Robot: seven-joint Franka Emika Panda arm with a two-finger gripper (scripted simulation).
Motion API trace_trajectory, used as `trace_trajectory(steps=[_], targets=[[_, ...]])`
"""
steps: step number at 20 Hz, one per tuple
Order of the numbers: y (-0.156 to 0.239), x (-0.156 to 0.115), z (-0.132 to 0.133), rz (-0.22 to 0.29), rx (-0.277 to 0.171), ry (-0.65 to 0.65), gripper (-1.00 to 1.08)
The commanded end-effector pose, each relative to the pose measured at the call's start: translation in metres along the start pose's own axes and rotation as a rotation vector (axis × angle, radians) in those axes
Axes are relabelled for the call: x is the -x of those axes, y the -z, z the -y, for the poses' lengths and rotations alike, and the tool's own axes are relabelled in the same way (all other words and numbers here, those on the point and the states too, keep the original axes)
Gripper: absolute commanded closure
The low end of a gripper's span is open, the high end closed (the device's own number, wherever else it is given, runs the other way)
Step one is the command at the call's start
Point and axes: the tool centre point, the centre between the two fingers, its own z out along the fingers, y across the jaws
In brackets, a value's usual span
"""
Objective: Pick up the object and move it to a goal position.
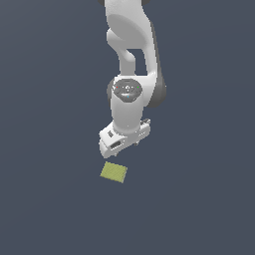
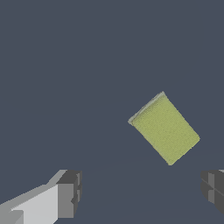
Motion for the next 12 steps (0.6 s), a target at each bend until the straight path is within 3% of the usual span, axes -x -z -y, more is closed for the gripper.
trace_trajectory(steps=[1,12], targets=[[-0.006,-0.002,-0.006,0.000,0.000,0.065,-0.92],[-0.034,-0.011,-0.032,-0.003,-0.003,0.341,-0.92]])
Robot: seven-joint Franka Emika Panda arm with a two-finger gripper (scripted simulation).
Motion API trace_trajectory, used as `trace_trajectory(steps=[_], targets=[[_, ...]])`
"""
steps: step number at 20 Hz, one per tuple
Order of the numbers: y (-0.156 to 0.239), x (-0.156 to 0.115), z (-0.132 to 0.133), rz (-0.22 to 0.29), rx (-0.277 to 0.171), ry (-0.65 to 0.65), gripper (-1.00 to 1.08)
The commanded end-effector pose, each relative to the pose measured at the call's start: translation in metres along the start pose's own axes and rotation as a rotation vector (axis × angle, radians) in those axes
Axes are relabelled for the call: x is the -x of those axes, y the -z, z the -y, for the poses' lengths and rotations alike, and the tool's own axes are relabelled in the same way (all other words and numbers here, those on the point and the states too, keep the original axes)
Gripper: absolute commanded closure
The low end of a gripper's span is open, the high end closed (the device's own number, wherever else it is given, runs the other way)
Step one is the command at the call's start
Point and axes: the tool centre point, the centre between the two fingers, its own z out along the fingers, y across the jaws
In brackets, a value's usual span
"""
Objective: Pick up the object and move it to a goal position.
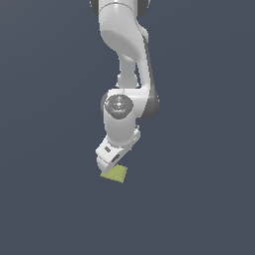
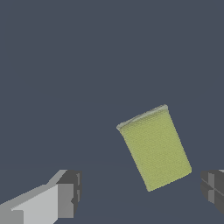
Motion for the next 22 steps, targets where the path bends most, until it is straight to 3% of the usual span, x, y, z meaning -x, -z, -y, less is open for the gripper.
trace_trajectory(steps=[1,12,22], targets=[[-0.007,0.000,-0.006,-0.002,-0.001,0.064,-0.92],[-0.034,0.004,-0.032,-0.012,-0.003,0.317,-0.92],[-0.048,0.007,-0.044,-0.019,-0.003,0.438,-0.92]])
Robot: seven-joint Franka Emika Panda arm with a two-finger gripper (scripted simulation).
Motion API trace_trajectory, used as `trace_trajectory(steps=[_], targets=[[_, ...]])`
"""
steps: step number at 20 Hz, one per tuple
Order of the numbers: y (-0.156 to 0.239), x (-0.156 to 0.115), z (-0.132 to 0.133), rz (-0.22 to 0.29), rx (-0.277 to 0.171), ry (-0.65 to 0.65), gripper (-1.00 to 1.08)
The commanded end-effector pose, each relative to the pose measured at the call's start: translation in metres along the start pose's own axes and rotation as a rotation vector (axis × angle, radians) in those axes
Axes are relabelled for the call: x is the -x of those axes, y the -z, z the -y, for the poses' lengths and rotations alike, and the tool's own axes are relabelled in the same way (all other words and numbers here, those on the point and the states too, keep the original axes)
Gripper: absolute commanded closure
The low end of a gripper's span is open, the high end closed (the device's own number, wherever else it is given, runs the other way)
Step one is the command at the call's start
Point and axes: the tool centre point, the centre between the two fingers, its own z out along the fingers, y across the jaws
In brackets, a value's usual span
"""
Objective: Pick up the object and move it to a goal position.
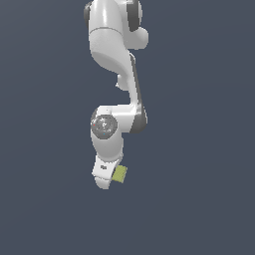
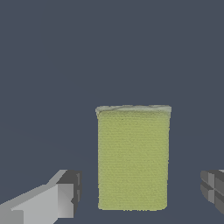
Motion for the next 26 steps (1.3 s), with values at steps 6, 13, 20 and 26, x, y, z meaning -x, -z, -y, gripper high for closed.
trace_trajectory(steps=[6,13,20,26], targets=[[-0.003,0.002,-0.002,-0.002,0.000,0.024,-0.92],[-0.022,0.002,-0.001,-0.001,0.000,0.026,-0.92],[-0.052,0.002,-0.001,-0.001,0.001,0.029,-0.92],[-0.053,0.002,-0.002,-0.002,0.001,0.029,1.08]])
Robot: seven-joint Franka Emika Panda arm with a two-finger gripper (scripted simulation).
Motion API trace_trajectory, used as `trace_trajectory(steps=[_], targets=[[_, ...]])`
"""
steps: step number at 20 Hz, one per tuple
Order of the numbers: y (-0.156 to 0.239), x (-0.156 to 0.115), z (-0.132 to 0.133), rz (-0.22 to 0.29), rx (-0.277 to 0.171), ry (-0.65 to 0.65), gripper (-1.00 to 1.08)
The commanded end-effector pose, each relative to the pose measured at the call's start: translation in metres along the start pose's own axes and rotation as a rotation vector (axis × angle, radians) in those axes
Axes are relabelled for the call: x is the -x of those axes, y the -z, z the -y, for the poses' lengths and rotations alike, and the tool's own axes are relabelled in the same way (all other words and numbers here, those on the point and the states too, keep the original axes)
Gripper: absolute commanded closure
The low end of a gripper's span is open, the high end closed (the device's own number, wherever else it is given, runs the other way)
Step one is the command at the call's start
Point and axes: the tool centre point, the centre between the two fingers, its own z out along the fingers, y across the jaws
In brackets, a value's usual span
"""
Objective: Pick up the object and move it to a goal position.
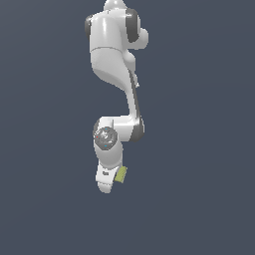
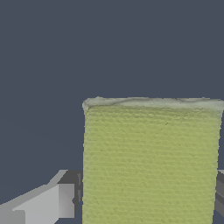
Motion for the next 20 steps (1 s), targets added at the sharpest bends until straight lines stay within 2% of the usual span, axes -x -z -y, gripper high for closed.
trace_trajectory(steps=[1,12,20], targets=[[0.000,0.000,-0.001,0.000,0.001,0.000,1.08],[0.000,0.000,0.001,0.000,0.000,0.000,1.08],[0.001,-0.007,0.015,0.000,0.000,0.000,1.08]])
